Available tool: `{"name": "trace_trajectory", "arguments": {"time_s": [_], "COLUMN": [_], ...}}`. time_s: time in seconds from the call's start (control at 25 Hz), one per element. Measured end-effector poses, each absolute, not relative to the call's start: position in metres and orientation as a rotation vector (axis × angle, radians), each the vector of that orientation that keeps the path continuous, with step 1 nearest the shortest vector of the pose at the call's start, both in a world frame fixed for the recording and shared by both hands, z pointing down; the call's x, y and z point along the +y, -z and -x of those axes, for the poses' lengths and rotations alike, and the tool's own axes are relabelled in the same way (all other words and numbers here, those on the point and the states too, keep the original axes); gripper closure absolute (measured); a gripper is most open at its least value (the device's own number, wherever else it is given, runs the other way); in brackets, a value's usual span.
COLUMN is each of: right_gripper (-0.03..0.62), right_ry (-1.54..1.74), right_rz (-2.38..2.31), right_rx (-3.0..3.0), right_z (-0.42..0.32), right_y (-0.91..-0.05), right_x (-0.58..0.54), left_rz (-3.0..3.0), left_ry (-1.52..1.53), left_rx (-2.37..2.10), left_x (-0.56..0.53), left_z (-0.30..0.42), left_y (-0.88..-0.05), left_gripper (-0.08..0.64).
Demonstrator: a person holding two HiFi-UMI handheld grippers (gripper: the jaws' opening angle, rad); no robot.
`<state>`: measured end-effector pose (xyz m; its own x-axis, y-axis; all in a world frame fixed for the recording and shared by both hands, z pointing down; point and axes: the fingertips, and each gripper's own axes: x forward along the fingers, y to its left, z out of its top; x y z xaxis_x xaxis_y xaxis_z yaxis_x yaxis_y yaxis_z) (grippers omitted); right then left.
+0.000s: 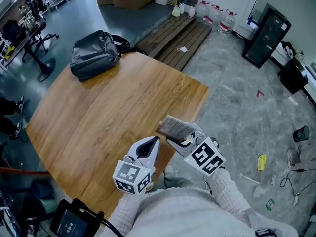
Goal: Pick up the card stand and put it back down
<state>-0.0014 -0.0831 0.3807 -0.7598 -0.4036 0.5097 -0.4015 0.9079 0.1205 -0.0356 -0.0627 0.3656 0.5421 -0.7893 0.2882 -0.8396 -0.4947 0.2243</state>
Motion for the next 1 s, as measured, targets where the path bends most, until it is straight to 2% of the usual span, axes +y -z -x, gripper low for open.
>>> {"name": "trace_trajectory", "arguments": {"time_s": [1.0], "right_gripper": [0.407], "right_ry": [-0.071], "right_rz": [-0.578], "right_rx": [-2.494], "right_z": [-0.001], "right_y": [-0.398], "right_x": [-0.085], "left_rz": [-2.394], "left_ry": [-0.186], "left_rx": [-1.304], "left_x": [-0.061], "left_z": [0.035], "left_y": [-0.378], "left_gripper": [0.552]}}
